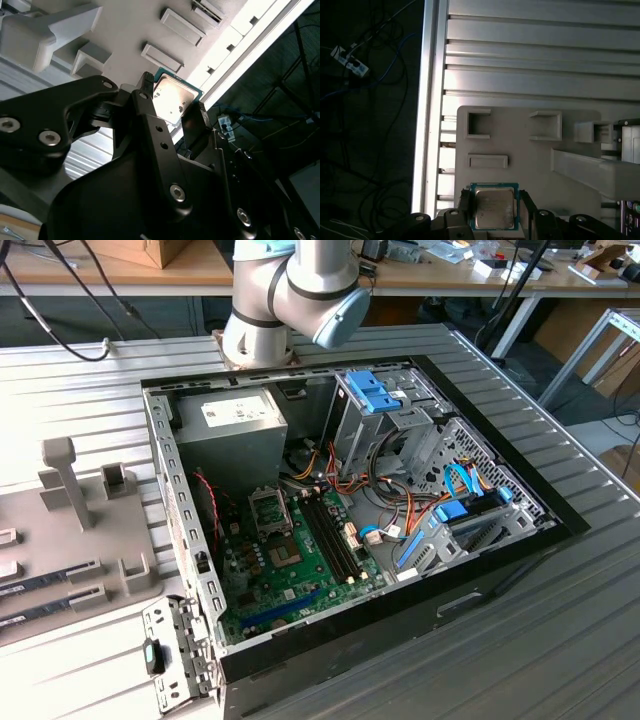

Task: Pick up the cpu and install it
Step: 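Pick up the cpu and move it towards the insertion slot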

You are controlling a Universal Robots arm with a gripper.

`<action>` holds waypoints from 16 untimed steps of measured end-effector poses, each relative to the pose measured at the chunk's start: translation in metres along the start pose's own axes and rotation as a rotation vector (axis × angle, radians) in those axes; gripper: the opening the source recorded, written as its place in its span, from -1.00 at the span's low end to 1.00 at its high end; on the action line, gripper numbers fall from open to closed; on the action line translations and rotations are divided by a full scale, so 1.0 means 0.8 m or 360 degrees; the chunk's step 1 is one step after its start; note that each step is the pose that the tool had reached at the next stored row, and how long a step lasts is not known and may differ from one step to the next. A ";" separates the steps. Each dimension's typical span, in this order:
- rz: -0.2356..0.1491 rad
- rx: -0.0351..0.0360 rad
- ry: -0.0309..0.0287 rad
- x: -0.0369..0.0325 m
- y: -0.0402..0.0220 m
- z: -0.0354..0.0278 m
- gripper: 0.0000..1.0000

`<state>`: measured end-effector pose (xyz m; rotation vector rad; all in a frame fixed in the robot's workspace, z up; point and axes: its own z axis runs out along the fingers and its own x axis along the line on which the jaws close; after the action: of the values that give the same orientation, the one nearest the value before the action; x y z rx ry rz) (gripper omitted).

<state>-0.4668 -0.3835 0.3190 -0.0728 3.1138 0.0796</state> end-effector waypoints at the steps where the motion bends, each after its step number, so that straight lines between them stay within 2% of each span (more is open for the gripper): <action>1: 0.0000 0.0000 -0.00001 0.0000 0.0001 -0.0011 -0.05; 16: 0.0000 -0.0004 -0.00001 -0.0006 0.0010 -0.0196 -0.05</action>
<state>-0.4667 -0.3835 0.3347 -0.0727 3.1137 0.0835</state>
